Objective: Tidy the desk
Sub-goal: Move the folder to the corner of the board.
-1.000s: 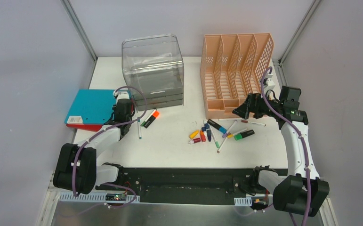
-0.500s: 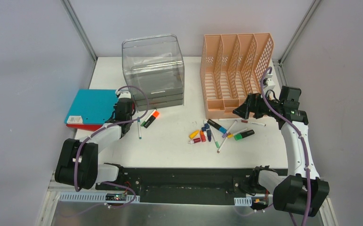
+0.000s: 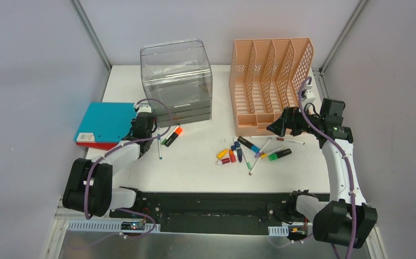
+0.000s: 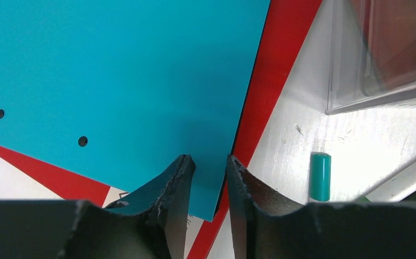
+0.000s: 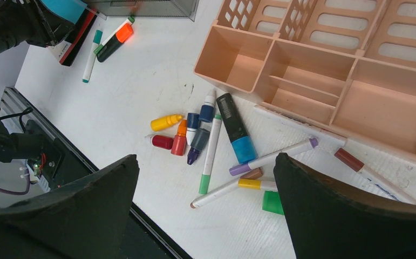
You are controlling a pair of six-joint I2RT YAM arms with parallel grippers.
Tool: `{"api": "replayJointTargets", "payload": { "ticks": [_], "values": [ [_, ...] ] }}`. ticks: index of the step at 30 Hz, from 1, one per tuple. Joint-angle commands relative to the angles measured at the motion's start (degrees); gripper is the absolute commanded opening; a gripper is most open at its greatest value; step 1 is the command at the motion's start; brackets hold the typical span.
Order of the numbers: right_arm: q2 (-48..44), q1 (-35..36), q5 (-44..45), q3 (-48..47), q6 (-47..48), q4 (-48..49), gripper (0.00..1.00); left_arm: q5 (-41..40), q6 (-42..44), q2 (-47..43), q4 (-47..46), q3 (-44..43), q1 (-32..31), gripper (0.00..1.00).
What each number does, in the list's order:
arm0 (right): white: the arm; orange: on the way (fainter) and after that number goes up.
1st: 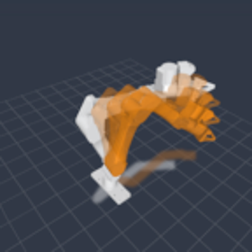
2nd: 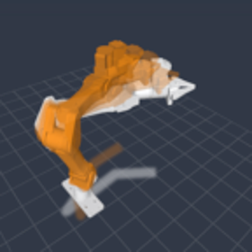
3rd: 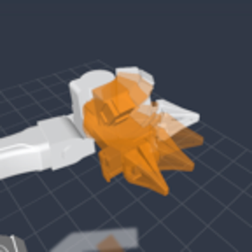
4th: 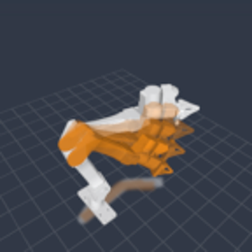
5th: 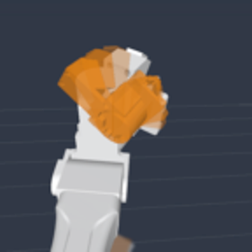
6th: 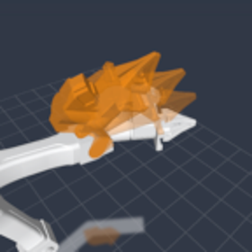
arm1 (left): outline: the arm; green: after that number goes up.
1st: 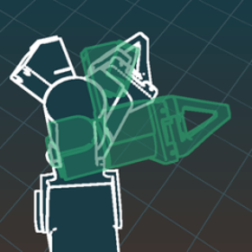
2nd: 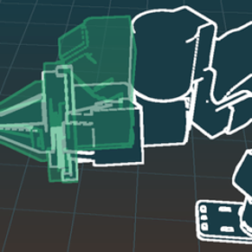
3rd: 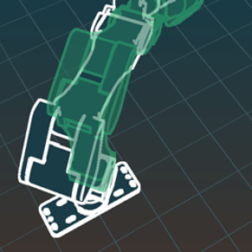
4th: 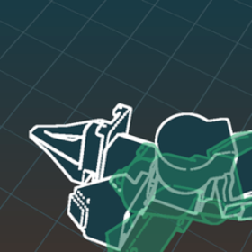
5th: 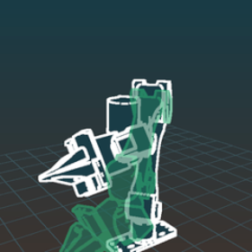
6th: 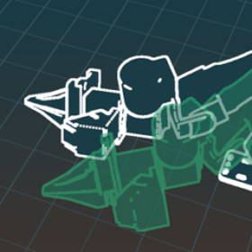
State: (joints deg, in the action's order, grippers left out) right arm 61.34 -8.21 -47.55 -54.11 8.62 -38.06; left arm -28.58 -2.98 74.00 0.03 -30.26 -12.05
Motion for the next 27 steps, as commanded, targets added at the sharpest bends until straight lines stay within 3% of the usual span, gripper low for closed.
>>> {"api": "replayJointTargets", "payload": {
  "ticks": [1,8,19,27],
  "values": [
    [-0.5,0.3,-0.4,-2.2,1.0,1.0,1.00,-1.9,1.3,2.0,1.0,-2.1,-0.8,0.29],
    [-0.9,0.3,-0.4,-2.3,1.1,0.8,1.00,-2.1,2.1,4.7,3.5,-4.3,-1.8,0.30],
    [-1.2,0.3,-1.1,-2.1,0.9,1.0,1.00,-10.8,5.4,7.2,4.5,-6.1,-7.1,0.32],
    [-1.3,0.3,-1.3,-2.1,0.9,1.0,1.00,-14.5,4.7,9.4,5.1,-6.9,-7.2,0.29]
  ]
}}
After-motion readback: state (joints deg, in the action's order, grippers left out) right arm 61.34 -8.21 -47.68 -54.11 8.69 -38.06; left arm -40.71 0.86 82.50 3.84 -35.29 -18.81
